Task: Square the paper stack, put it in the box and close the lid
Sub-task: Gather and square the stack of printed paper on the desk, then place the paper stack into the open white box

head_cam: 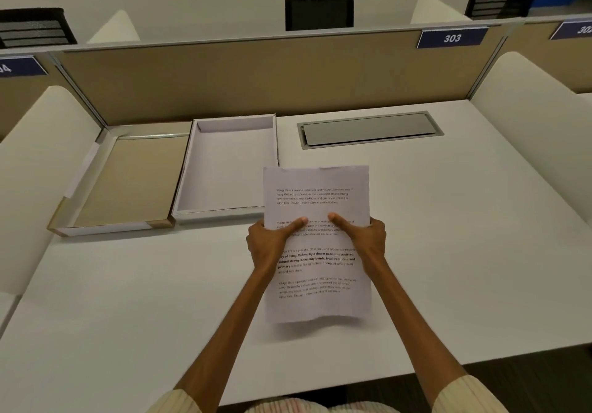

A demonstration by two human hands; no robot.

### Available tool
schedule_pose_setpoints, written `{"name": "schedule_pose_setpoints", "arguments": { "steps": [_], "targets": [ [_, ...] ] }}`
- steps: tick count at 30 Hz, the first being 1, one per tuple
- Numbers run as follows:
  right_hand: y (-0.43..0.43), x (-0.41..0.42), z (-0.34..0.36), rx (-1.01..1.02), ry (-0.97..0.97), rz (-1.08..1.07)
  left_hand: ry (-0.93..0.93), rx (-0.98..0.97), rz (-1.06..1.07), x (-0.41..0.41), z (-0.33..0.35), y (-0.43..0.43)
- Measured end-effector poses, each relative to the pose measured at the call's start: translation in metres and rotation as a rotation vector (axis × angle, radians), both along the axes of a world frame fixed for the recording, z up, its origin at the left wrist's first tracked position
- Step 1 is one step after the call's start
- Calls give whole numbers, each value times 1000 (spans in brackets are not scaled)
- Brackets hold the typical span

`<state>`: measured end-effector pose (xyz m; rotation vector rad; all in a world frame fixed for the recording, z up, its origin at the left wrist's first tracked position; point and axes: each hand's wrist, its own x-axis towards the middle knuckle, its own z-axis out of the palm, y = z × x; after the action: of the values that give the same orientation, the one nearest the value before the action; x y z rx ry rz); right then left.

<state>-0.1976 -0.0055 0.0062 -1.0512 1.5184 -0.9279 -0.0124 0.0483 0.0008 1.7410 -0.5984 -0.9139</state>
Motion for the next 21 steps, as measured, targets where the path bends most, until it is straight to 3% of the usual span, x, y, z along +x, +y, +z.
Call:
{"name": "schedule_pose_setpoints", "arguments": {
  "steps": [9, 12, 21],
  "targets": [
    [15, -7, 11, -247, -231, 85, -4, -302, -121, 7, 0, 14],
    [18, -7, 0, -232, -226, 105, -29, -296, -198, 7, -10, 21],
    [-6, 18, -2, -119, -115, 94, -73, -132, -89, 25, 3, 5]
  ]
}}
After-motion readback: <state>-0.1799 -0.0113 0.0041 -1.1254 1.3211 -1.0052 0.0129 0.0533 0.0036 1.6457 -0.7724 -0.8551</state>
